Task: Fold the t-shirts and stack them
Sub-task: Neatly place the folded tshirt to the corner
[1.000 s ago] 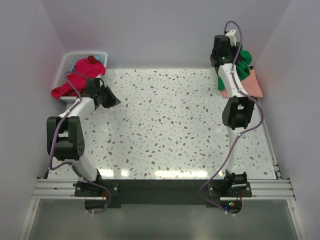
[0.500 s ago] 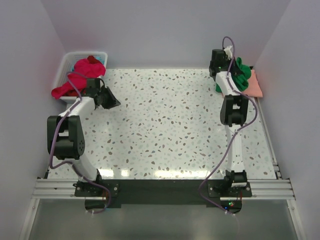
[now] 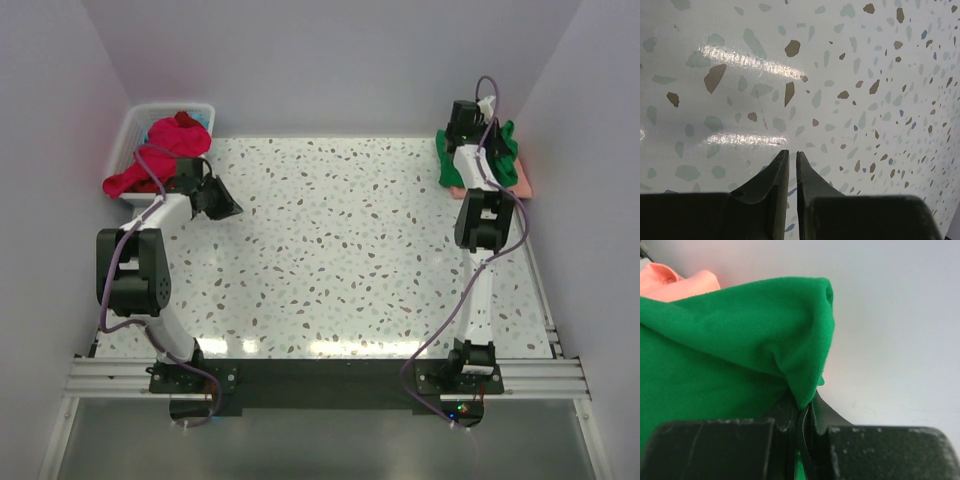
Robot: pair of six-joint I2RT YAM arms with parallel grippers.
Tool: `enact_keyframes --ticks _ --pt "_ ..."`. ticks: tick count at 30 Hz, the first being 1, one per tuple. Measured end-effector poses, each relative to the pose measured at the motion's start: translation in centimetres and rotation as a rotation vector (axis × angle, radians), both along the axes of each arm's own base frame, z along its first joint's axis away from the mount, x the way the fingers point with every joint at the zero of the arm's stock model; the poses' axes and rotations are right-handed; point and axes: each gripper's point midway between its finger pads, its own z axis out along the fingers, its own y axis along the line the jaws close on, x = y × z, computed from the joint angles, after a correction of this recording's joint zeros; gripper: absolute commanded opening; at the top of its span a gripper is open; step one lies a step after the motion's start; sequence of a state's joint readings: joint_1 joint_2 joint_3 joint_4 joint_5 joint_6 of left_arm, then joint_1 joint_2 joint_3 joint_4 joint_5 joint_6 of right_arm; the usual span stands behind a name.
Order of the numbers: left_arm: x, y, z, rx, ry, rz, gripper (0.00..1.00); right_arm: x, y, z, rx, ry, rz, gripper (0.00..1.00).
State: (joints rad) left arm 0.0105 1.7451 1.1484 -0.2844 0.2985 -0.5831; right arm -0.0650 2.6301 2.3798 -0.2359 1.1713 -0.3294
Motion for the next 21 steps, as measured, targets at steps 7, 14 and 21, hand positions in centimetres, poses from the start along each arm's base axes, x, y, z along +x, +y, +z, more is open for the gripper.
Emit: enact_keyframes --ticks 7,14,21 --pt "-0.1 -1.0 -0.1 0.008 0.007 -0.02 0.15 0.3 -0.6 1.0 -0.024 -0.034 -0.009 0.0" --pt "-0.4 -1.6 -0.3 0.014 0.016 -0.034 0.14 0.0 -2.1 2.6 -0.071 -0.063 -0.048 0.0" --pt "0.2 -1.9 -0.1 0.021 0.016 -0.037 0.14 -0.6 -4.4 1.0 -0.071 -0.047 -0.086 0.54"
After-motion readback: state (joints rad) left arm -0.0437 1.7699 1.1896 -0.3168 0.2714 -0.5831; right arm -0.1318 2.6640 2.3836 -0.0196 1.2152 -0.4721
